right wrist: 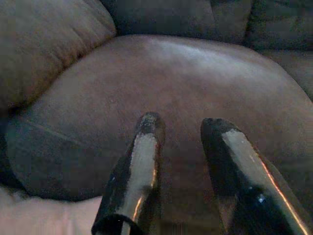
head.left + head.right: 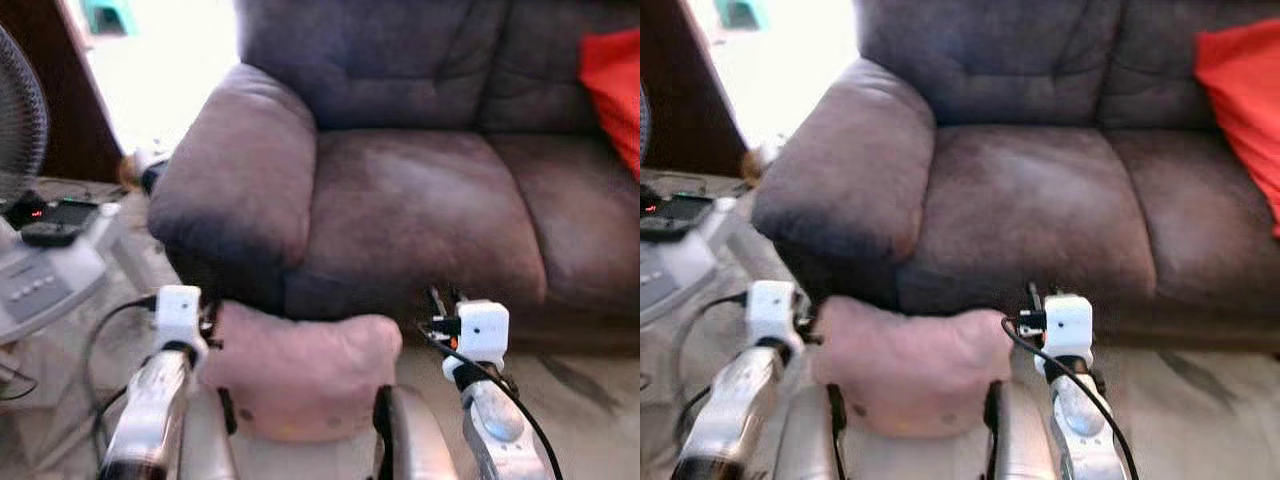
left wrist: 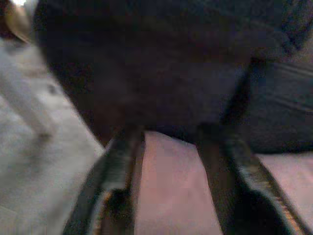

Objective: Move the pillow to the sofa from floor

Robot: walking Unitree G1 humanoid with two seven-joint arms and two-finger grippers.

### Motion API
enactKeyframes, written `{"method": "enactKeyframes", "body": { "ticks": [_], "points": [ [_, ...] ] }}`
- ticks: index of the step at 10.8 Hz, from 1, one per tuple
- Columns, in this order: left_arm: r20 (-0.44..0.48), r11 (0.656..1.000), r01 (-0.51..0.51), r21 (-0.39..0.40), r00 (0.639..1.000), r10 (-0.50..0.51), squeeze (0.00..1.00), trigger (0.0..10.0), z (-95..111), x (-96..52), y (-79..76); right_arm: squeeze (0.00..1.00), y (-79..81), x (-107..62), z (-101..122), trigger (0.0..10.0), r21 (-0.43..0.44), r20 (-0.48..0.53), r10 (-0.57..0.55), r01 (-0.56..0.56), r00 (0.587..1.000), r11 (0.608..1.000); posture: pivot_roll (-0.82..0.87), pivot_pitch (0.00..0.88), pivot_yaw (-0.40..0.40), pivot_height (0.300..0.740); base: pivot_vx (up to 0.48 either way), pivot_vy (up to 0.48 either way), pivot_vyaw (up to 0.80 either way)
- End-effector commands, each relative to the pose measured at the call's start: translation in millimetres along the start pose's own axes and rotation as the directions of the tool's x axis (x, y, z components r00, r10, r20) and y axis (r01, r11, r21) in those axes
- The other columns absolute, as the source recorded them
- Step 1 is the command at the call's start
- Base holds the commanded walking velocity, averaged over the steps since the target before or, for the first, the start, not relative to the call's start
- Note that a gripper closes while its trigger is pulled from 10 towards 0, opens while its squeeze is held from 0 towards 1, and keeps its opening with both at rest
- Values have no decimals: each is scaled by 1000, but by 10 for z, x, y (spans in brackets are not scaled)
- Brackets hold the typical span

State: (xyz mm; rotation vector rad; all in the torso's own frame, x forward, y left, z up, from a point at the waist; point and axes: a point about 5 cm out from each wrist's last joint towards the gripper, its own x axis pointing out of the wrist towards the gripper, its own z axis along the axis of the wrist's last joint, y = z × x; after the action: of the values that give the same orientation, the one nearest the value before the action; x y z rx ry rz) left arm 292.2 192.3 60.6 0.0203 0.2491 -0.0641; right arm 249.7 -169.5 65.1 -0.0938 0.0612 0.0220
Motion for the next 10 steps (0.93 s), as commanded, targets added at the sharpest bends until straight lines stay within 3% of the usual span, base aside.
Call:
{"method": "enactKeyframes", "body": {
  "ticks": [1, 2, 4, 6, 9, 10],
  "points": [
    [-35, 998, 3, -56, 999, -5, 1000, 10000, 0, 65, 48, 0, 0, -8, 3, 10000, 17, -8, 3, -3, 1000, 1000, 63, 89, -48, 506, 0, 0, 0],
    [-108, 997, 10, -81, 994, -18, 1000, 10000, -61, 174, 52, 0, -15, -22, 11, 10000, 9, -10, -4, 4, 1000, 1000, 57, 104, -51, 506, 0, 0, 0],
    [-125, 990, -5, -139, 992, -13, 1000, 10000, 41, 350, 63, 0, -84, -75, 59, 10000, 6, -3, -8, 8, 1000, 1000, 26, 151, -64, 506, 0, 0, 0],
    [-198, 981, -43, -188, 980, 4, 1000, 10000, 33, 451, 36, 0, -150, -130, 80, 10000, -4, -12, -9, 9, 1000, 1000, 9, 192, -78, 506, 0, 0, 0],
    [-241, 986, -104, -132, 968, 69, 1000, 10000, 18, 500, 24, 0, -174, -162, 133, 10000, -13, -24, 8, -8, 1000, 1000, -4, 231, -109, 506, 0, 0, 0],
    [-240, 988, -120, -97, 966, 94, 949, 10000, 11, 497, 30, 0, -173, -157, 140, 10000, -19, -27, 17, -17, 999, 1000, -3, 234, -113, 506, 0, 0, 0]
  ]
}}
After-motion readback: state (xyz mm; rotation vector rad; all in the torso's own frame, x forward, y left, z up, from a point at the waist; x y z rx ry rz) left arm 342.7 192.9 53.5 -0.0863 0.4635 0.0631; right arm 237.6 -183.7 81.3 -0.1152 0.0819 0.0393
